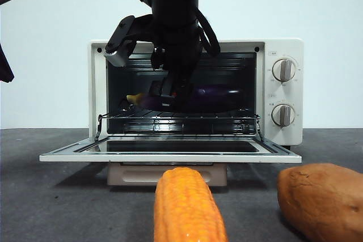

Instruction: Take the eggplant from the table,put the eggplant in the oven

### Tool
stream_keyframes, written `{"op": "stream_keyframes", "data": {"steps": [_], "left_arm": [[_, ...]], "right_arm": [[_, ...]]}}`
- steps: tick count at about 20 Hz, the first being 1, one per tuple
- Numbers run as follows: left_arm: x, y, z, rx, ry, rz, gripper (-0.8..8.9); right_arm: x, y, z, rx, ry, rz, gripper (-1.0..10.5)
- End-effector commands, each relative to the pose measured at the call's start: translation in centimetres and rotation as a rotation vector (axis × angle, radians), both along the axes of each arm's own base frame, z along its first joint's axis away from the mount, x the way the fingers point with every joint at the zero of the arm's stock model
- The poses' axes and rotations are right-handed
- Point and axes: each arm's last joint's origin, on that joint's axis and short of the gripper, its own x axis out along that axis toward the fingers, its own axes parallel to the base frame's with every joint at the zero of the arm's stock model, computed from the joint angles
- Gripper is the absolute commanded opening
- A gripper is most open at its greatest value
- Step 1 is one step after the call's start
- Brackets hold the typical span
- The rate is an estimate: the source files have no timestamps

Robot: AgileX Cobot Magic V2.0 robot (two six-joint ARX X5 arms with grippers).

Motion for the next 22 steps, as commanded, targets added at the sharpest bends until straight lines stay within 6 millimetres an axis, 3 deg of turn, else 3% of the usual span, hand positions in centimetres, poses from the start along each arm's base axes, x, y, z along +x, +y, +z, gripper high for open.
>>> {"op": "stream_keyframes", "data": {"steps": [1, 9, 22], "left_arm": [[0.2, 0.0, 0.2, -0.003, -0.010, -0.005, 0.06], [0.2, 0.0, 0.2, -0.001, -0.012, -0.006, 0.06], [0.4, 0.0, 0.0, 0.001, -0.004, -0.007, 0.06]], "right_arm": [[0.2, 0.3, -0.3, 0.010, -0.006, -0.035, 3.2], [0.3, -0.2, -0.5, 0.006, 0.017, -0.063, 3.2], [-1.2, 1.1, -0.4, 0.015, 0.018, -0.026, 3.2]]}}
